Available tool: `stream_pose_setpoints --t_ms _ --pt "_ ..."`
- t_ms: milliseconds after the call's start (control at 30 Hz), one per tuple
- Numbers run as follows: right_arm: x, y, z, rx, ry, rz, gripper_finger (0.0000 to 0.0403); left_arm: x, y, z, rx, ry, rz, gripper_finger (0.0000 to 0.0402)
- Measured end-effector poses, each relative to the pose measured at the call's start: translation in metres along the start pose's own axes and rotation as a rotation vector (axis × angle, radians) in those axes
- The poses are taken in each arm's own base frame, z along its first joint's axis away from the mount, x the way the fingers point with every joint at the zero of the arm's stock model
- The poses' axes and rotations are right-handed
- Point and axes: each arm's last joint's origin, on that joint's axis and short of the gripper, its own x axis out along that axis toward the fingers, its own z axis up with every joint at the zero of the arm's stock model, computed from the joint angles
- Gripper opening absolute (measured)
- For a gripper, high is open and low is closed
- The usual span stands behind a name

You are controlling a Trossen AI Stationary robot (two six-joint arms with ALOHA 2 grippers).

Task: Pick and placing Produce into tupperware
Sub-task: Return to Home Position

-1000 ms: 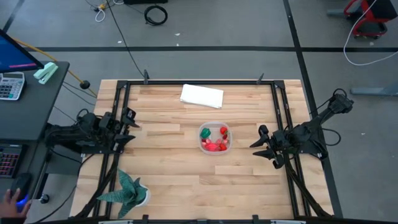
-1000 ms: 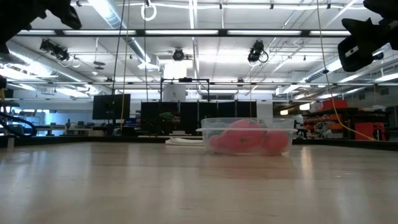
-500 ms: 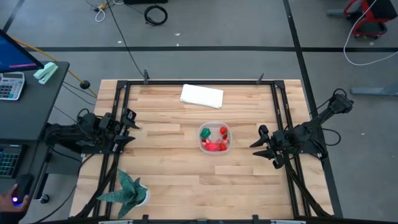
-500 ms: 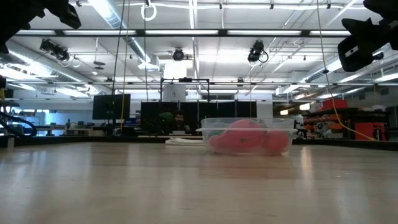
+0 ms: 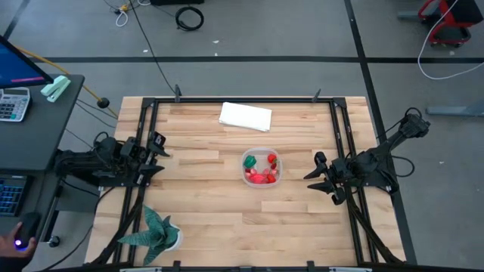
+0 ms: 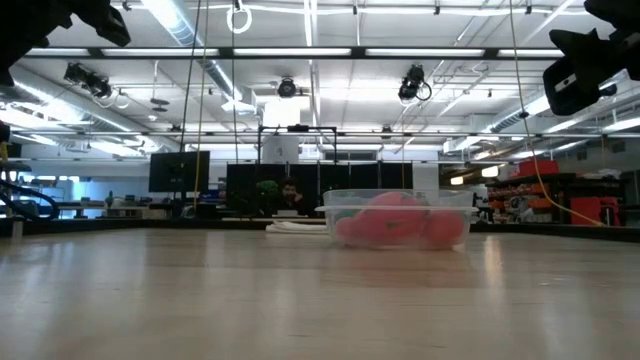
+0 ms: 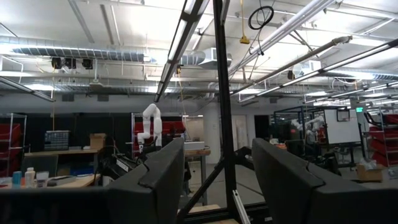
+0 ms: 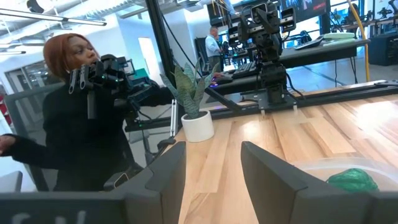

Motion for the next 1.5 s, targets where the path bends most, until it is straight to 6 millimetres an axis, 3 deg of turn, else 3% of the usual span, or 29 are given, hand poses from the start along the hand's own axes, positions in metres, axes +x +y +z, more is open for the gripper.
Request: stream_pose_setpoints --t_ms 1500 --pt "0.0000 0.0000 0.0000 0.000 0.000 0.000 0.0162 0.0000 0.0000 0.0000 0.000 0.000 0.000 0.0196"
